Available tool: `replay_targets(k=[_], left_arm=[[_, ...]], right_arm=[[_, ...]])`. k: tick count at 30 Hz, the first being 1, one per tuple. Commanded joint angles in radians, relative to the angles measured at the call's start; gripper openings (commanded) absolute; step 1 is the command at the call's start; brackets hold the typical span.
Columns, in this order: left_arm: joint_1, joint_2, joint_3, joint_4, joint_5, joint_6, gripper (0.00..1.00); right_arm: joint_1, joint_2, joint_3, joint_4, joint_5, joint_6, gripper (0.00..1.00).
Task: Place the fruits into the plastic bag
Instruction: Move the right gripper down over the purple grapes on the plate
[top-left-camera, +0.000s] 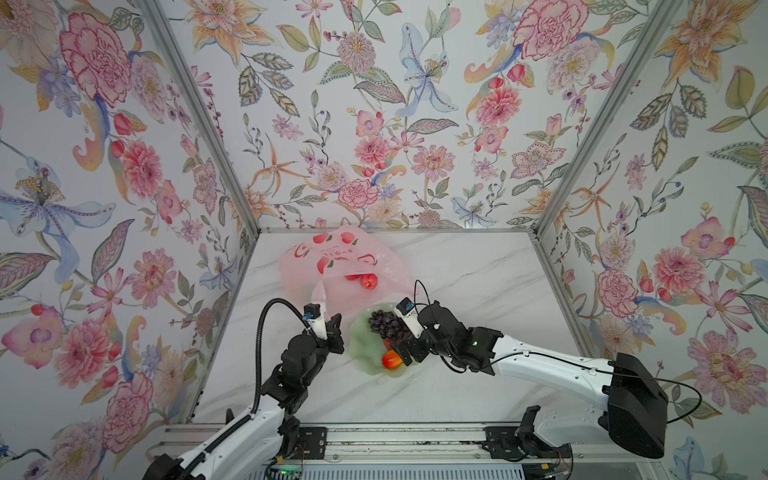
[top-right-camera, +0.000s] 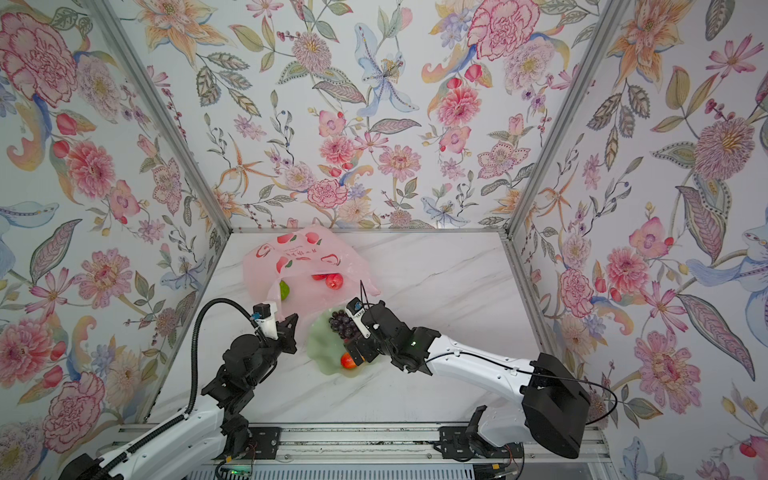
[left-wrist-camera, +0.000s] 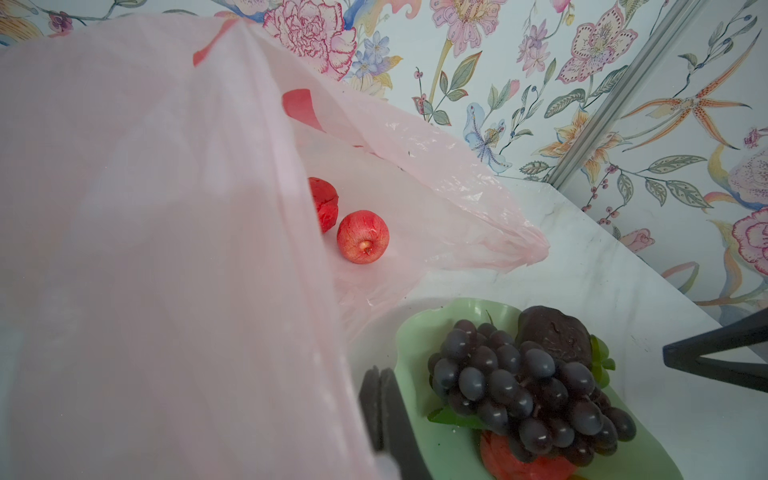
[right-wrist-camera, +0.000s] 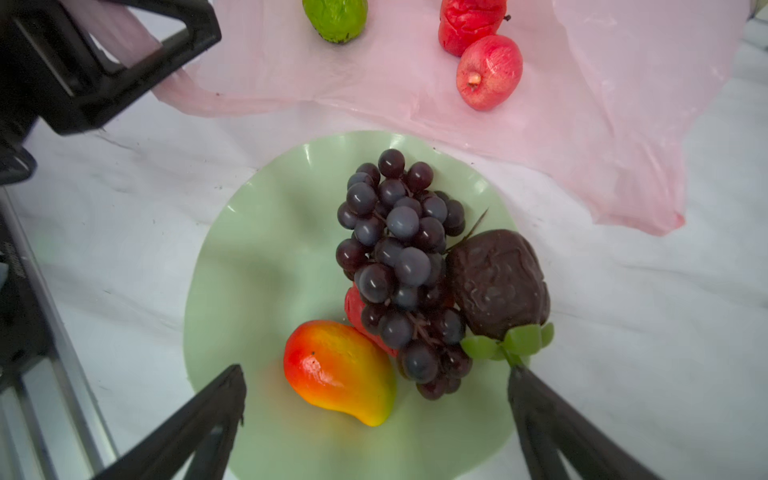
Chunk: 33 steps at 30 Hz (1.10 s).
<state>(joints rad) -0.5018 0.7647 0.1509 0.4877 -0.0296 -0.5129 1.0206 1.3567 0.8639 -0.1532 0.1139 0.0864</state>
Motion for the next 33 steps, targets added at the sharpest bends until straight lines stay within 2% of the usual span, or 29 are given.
replay_targets(k=[1,6,14,33], left_arm=[[0.013,-0.003,-0.012,0.0,0.005,-0.01,0.0],[0.017,0.007,-0.009,0.002,0.008,-0.009,0.0],[0.026,0.004,-0.013,0.005,0.018,-0.014,0.0],[0.034,-0.012,-0.023,0.006,0.024,-0.019,0.0]], right_arm=[[0.022,0.039,0.04,0.018,0.082,-0.165,0.99],[0.022,0.124,0.106,-0.005,0.092,-0.279,0.99],[0.018,0.241,0.214,-0.05,0.148,-0.398,0.99],[-0.045,0.432,0.381,-0.134,0.088,-0.418,0.99]])
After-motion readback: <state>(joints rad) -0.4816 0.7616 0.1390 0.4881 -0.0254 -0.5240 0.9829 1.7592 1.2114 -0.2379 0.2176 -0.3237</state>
